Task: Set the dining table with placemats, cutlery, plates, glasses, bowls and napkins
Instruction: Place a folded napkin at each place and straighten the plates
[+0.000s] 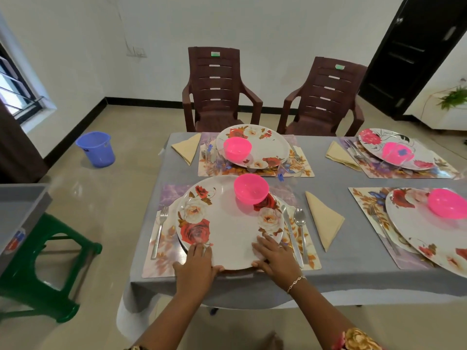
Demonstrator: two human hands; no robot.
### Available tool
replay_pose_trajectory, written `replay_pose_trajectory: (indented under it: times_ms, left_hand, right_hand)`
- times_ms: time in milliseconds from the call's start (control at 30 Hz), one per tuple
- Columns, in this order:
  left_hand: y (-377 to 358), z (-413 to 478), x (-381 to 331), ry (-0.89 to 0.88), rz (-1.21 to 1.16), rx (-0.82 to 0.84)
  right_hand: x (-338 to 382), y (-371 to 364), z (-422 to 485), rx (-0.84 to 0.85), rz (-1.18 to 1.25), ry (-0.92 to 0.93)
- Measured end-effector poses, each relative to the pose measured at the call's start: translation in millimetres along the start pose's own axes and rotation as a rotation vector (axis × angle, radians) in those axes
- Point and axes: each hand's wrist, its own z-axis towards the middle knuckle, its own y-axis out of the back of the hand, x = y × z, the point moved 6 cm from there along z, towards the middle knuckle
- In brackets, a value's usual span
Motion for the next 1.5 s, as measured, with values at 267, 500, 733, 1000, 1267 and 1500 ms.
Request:
replay_pose_trajectory:
  times_ms: [267, 500, 733, 1000, 1267, 1500]
  left_hand:
    - [14, 16, -49, -0.209, 0.019, -0.009]
    - [9, 41, -86, -0.356, 0.085, -0.034]
    - [3, 58, -105, -0.379, 0.076, -0.021]
    - [11, 69, -126, -0.426, 0.023, -0.063]
    - [22, 85, -117, -0.451, -0.057, -0.278]
    - [39, 110, -114, -0.461, -0.015, -0.258]
  right_hand:
    - [-101, 53, -7, -0.297, 0.011, -0.379]
    - [-159, 34, 7, 0.079, -0.077, -0.429]
    - [-135, 47, 11, -0.096, 0.004, -0.362]
    - [-115, 12, 22, -0.005, 0.033, -0.254]
    - [-120, 6, 22, 0.013, 0.052, -0.229]
    - [-112, 39, 10, 0.001, -0.001, -0.265]
